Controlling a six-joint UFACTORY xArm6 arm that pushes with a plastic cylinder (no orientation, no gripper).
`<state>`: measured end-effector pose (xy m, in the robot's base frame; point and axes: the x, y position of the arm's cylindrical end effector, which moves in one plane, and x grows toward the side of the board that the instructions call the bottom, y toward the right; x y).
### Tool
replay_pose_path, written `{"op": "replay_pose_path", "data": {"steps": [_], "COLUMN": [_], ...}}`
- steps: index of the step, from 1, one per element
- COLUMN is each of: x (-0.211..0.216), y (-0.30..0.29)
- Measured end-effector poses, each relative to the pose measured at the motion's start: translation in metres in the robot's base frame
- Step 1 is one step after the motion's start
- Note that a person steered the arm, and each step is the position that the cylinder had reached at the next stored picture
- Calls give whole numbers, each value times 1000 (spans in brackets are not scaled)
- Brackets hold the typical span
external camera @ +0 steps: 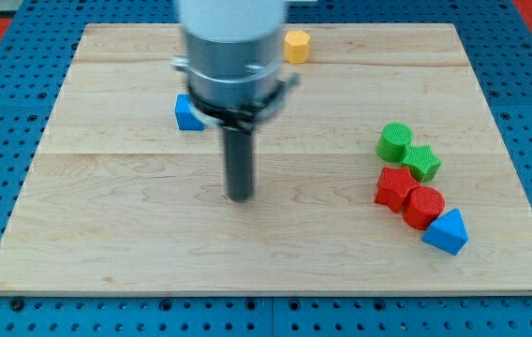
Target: Move the blue cube to the left of the green circle
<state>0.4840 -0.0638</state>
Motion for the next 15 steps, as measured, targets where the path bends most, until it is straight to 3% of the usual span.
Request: {"op": "replay_pose_path", "data": {"steps": [1,2,3,4,5,6,7,8,10,12,13,14,15], "x": [-72,-87,-103,-128,-125,-101,-131,-148,-101,-63,-108,-185,-235], "y": [-54,-84,-78,-123,-82,10,-5,28,162,171,162,202,242]}}
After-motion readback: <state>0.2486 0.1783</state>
